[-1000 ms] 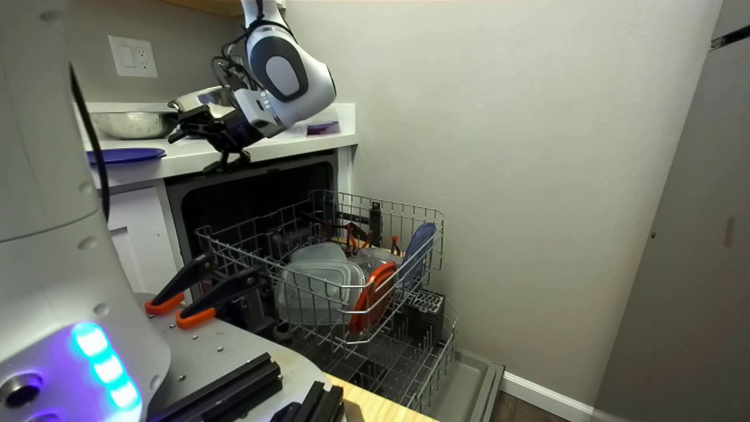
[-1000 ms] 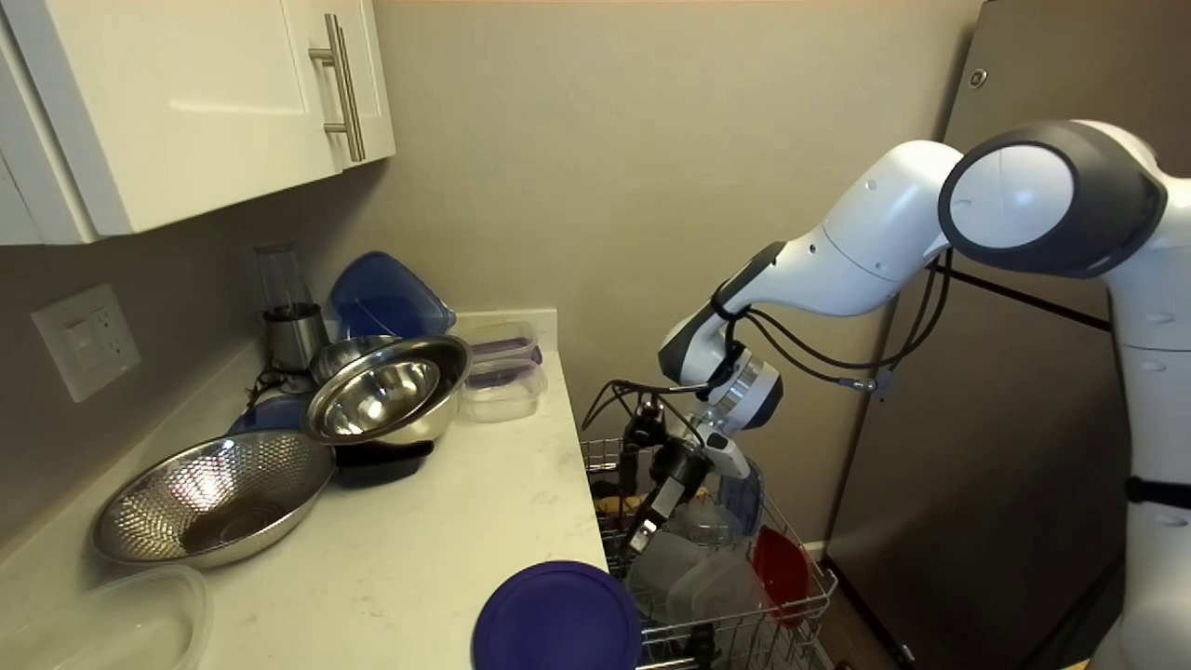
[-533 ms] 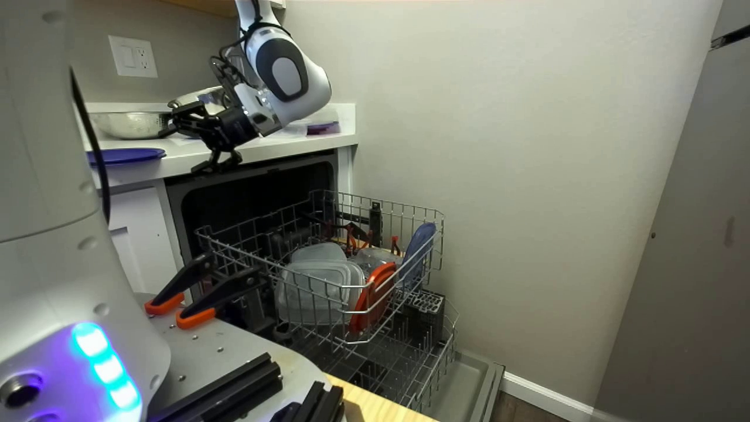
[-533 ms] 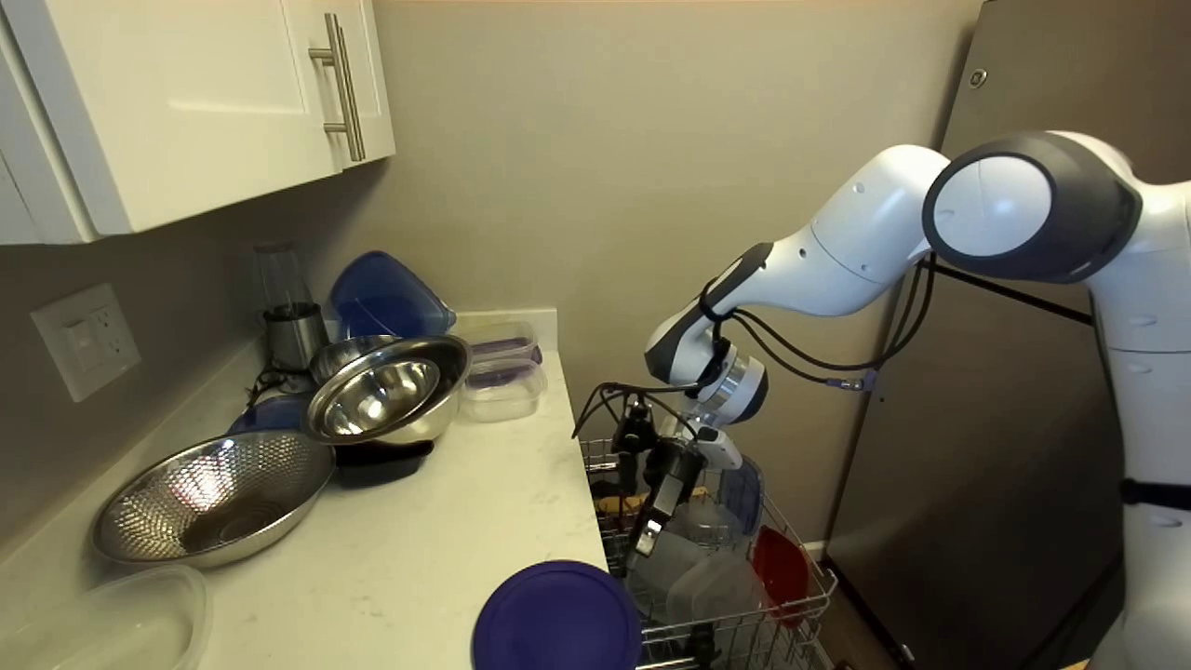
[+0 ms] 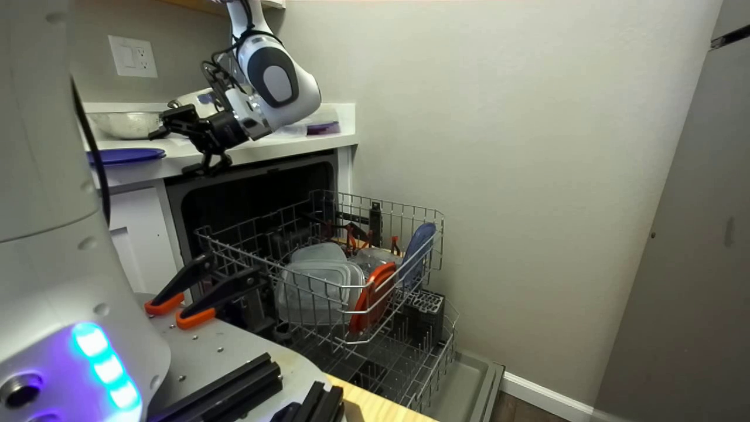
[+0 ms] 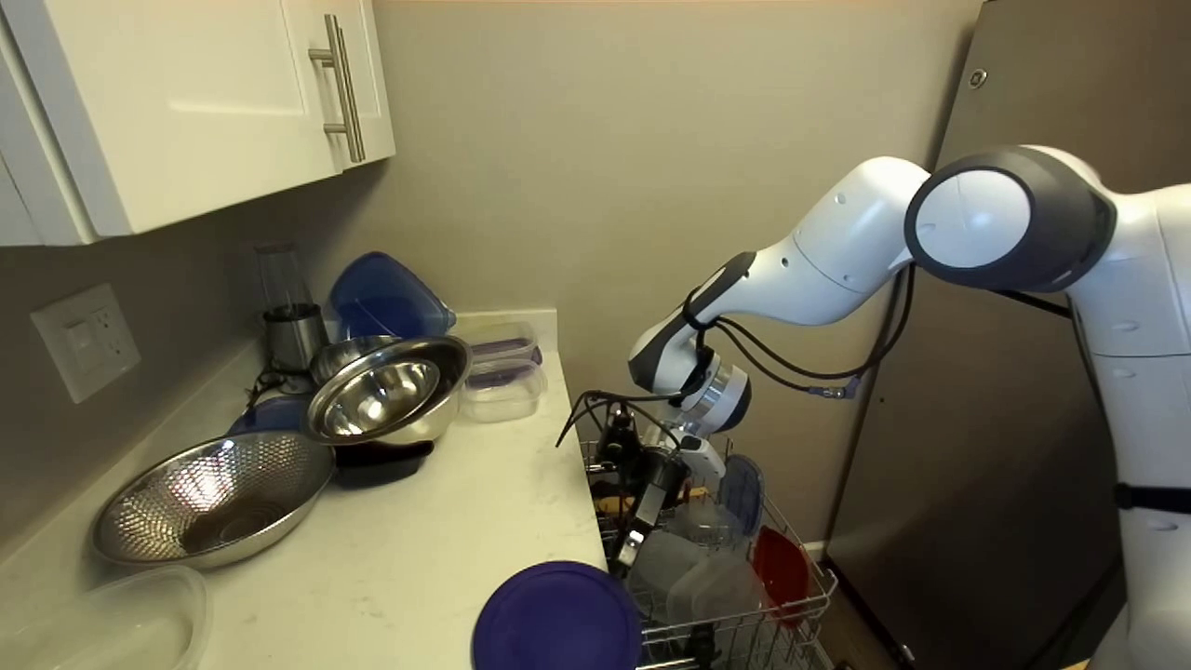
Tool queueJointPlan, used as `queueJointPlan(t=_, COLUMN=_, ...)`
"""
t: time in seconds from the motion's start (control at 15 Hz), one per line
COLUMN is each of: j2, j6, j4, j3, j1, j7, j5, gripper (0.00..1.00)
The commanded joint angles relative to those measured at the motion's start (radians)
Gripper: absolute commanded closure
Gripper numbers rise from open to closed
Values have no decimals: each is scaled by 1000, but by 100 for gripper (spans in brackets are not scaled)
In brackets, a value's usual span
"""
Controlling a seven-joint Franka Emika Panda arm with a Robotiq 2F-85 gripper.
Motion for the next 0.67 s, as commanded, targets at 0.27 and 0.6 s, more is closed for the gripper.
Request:
queueJointPlan(t=0.27, j2=37, j6=-145, j4=54, j3=10, j1=26, j7=32, j5=-133, gripper=0)
queueJointPlan(t=0.6, j2=59, j6=-220, j4=98, j3=6, j1=55, j7=75, j5=-220, gripper=0)
